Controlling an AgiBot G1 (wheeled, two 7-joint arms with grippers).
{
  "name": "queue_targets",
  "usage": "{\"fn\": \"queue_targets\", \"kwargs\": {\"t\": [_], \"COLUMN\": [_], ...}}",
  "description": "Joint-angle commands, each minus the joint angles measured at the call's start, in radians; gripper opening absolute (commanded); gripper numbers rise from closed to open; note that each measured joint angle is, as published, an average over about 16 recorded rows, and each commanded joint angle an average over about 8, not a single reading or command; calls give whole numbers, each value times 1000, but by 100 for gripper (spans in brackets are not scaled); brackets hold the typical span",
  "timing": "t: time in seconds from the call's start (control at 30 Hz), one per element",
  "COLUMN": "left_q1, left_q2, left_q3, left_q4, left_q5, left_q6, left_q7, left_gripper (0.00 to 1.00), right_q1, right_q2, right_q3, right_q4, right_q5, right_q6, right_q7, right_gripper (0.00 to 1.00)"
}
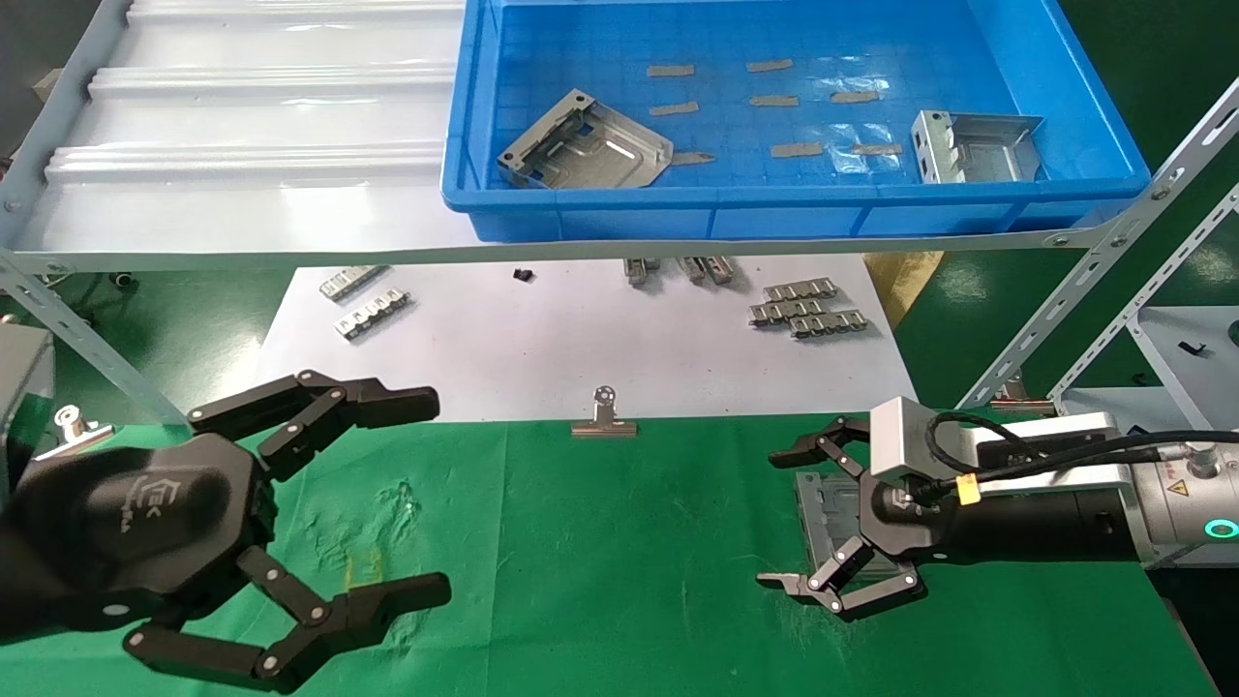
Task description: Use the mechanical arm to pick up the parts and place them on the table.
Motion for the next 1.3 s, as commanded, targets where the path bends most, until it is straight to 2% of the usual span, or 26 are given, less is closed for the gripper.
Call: {"fn": "queue_targets", "kwargs": {"t": [0.03, 1.3], "left_q1": [0, 0], "left_q2": [0, -1], "left_q3": [0, 2], "left_q4": [0, 0], "left_q5": [0, -1], "left_q6": [0, -1], "left_q7": [0, 1], "left_gripper": [100, 100], "right_q1": [-20, -390], "right_q2": [6, 127], "right_q3": [23, 452], "right_q4": [21, 408], "right_q5": [22, 429], "right_q6": [-3, -59], "right_q7": [12, 228], "right_gripper": [100, 100]}}
